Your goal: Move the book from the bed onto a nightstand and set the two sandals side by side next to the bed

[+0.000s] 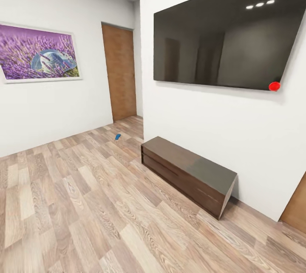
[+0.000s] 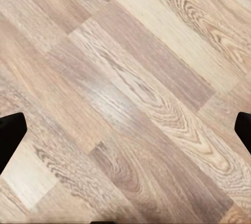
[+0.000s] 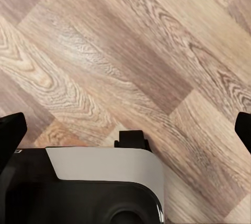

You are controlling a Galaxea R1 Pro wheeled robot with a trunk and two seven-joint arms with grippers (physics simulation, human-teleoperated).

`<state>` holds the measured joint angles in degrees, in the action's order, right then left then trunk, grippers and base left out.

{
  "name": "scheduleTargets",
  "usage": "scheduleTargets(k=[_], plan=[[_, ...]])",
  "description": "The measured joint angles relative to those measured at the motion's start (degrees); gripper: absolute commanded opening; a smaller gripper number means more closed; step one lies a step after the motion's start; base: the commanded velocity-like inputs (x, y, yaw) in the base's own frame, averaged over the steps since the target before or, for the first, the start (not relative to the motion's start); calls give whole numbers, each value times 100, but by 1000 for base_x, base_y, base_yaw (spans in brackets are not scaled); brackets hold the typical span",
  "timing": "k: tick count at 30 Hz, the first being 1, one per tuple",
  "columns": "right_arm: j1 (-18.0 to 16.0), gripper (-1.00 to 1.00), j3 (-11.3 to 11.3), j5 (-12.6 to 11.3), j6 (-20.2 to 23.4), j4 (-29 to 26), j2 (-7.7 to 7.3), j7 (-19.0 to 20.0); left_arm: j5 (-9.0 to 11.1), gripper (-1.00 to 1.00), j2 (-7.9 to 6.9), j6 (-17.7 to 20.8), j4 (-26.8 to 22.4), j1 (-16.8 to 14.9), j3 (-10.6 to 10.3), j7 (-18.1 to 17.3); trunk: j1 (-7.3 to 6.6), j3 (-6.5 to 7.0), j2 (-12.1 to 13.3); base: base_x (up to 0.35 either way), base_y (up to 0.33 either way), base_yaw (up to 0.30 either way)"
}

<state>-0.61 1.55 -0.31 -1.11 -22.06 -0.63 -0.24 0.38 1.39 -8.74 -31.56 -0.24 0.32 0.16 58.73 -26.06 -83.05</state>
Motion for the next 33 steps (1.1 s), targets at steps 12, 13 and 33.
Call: scheduleTargets(k=[12,13,33], plan=[[0,100,-1,0,0,0,0,0,2,100,0,0,1,0,0,0,-2,0,0,42,8,275],[1,100,-1,0,0,0,0,0,2,100,0,1,0,0,0,0,-2,0,0,198,79,127],[1,100,-1,0,0,-1,0,0,2,100,0,3,1,0,0,0,-3,0,0,262,140,14]])
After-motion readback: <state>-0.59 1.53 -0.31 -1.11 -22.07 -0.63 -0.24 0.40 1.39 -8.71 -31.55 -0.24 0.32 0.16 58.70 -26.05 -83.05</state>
